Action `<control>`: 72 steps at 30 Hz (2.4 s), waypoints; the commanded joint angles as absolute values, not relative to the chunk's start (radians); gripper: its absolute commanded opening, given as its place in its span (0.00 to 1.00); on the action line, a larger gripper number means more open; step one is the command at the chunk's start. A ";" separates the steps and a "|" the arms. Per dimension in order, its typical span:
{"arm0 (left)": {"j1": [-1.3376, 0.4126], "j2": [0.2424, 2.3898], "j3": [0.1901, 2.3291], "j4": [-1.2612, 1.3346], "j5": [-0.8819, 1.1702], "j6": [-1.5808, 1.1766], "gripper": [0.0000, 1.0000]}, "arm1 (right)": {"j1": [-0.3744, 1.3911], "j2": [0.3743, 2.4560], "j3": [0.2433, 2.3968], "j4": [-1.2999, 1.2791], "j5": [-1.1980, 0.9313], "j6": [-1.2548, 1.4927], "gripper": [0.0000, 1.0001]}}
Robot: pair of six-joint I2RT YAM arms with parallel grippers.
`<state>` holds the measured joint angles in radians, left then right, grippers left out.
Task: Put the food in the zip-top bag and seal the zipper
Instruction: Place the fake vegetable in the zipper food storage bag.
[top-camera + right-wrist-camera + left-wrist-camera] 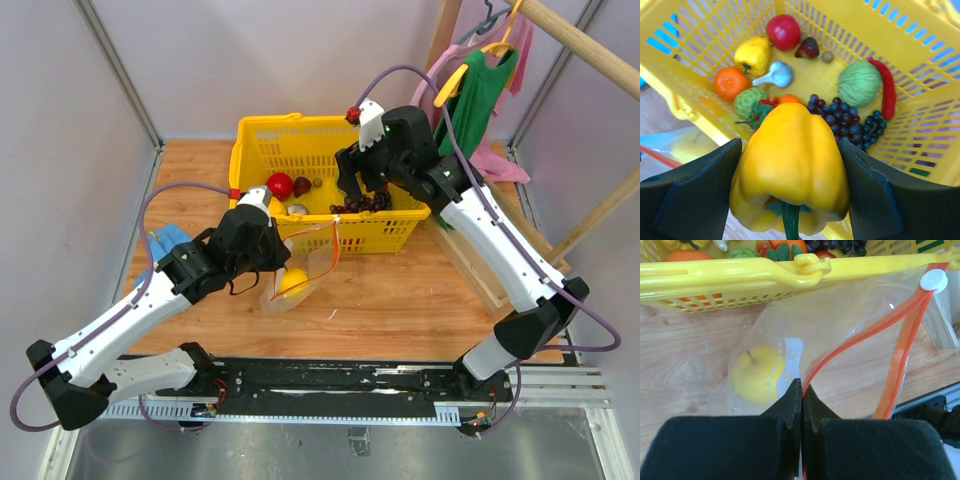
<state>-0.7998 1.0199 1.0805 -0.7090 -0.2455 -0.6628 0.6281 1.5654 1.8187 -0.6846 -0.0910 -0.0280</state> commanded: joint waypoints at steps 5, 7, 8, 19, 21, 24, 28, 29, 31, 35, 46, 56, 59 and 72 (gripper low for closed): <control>-0.792 1.002 1.058 -0.671 -0.252 -0.683 0.00 | 0.652 1.544 1.679 -0.520 -0.246 0.043 0.50; -0.792 1.000 1.053 -0.670 -0.253 -0.684 0.00 | 0.651 1.557 1.653 -0.489 -0.271 0.053 0.50; -0.792 0.999 1.051 -0.669 -0.253 -0.685 0.00 | 0.652 1.564 1.640 -0.470 -0.282 0.059 0.50; -0.792 0.986 1.042 -0.682 -0.267 -0.687 0.00 | 0.659 1.647 1.642 -0.368 -0.372 0.112 0.50; -0.792 0.985 1.042 -0.690 -0.275 -0.690 0.00 | 0.666 1.647 1.655 -0.366 -0.374 0.112 0.50; -0.792 0.985 1.043 -0.703 -0.289 -0.697 0.00 | 0.675 1.635 1.677 -0.368 -0.378 0.113 0.50; -0.792 0.985 1.042 -0.709 -0.294 -0.705 0.00 | 0.690 1.595 1.696 -0.370 -0.382 0.111 0.50; -0.792 0.985 1.041 -0.709 -0.295 -0.706 0.00 | 0.695 1.581 1.695 -0.369 -0.382 0.110 0.50; -0.792 0.985 1.041 -0.706 -0.294 -0.708 0.00 | 0.709 1.553 1.686 -0.366 -0.382 0.103 0.50; -0.792 0.986 1.037 -0.692 -0.289 -0.712 0.00 | 0.735 1.490 1.649 -0.354 -0.389 0.098 0.50; -0.784 0.988 1.034 -0.674 -0.276 -0.718 0.00 | 0.824 1.336 1.501 -0.362 -0.434 0.082 0.51; -0.783 0.984 1.031 -0.667 -0.263 -0.718 0.00 | 0.893 1.353 1.378 -0.335 -0.362 0.139 0.52; -0.782 0.981 1.031 -0.663 -0.258 -0.718 0.00 | 0.906 1.373 1.356 -0.331 -0.332 0.149 0.54; -0.782 0.970 1.017 -0.649 -0.236 -0.719 0.00 | 0.937 1.451 1.382 -0.396 -0.186 0.194 0.85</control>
<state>-0.7929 0.9924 1.0252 -0.6823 -0.2466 -0.7086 0.9211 1.4502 1.3590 -0.3920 -0.2497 0.1608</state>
